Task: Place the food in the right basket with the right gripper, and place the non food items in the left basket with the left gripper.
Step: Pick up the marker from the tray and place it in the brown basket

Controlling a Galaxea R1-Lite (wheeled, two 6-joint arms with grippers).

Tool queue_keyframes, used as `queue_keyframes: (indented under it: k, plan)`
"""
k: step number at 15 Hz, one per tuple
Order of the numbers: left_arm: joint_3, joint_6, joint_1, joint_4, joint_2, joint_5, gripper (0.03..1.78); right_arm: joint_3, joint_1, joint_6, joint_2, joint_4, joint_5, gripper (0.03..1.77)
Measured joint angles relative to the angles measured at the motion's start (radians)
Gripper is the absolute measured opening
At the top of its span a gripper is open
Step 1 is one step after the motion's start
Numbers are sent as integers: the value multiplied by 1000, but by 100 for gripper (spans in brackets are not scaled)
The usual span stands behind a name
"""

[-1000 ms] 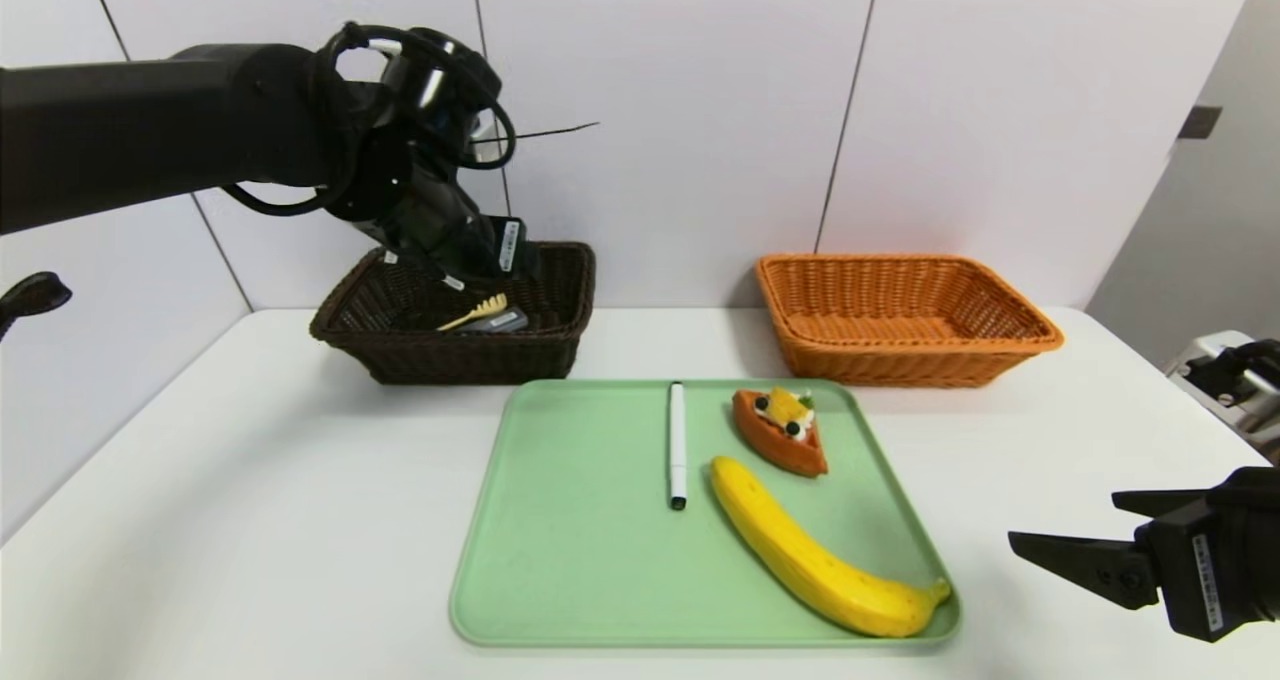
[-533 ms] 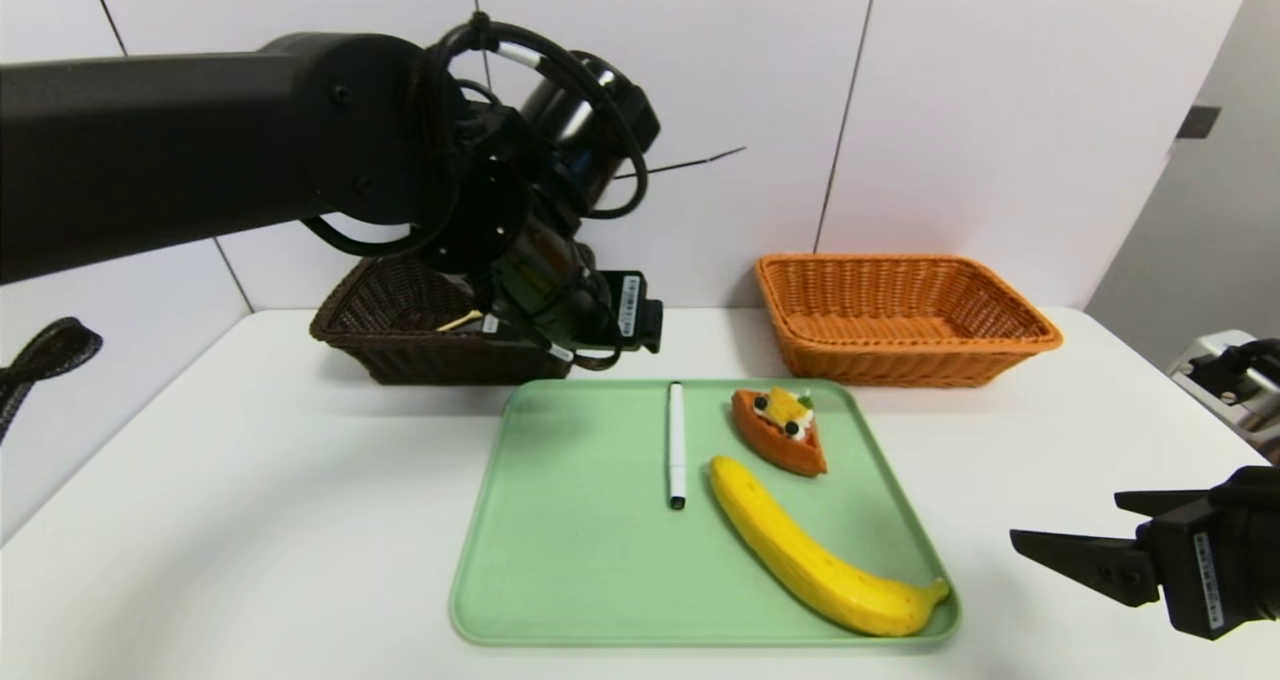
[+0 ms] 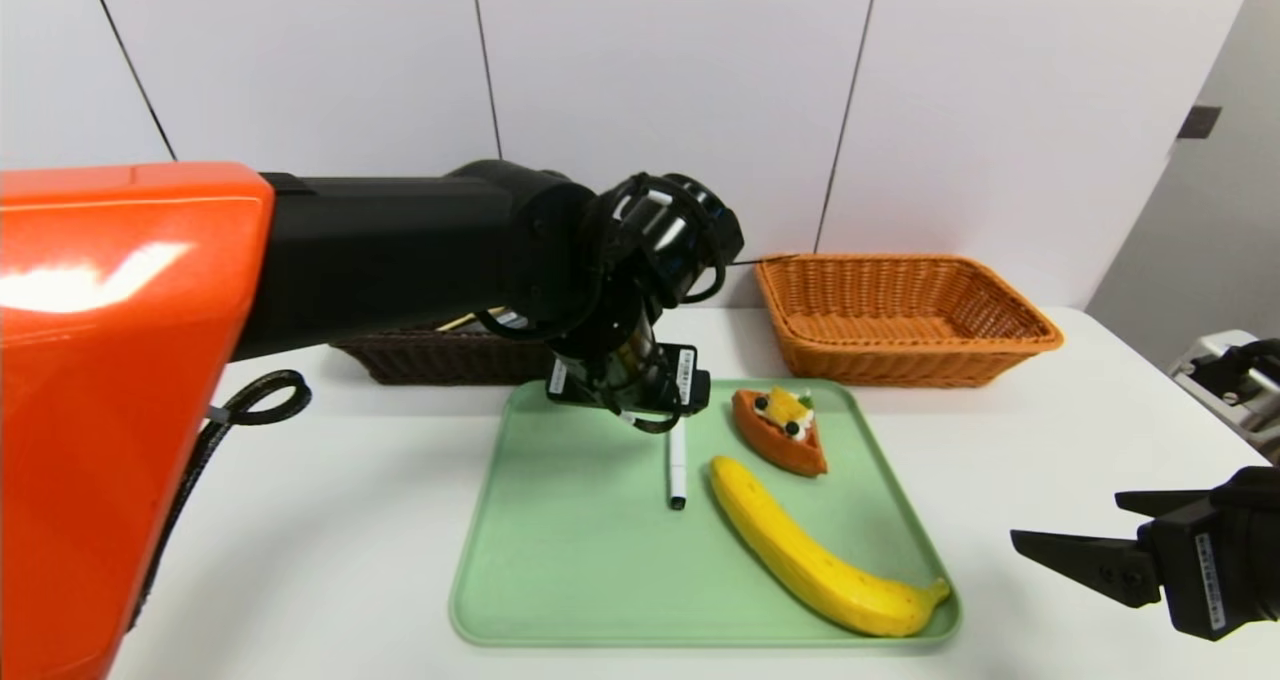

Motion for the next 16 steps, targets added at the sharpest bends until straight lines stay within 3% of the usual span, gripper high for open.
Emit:
queue_keyframes:
  k: [15,16]
  plan:
    - [-1,11,-4,-95,169,18,169,43,-1,0,-41,0,-2,171]
    - [-2,12,-3,-96,172,23,157,43,-1,0,-41,0,-2,171]
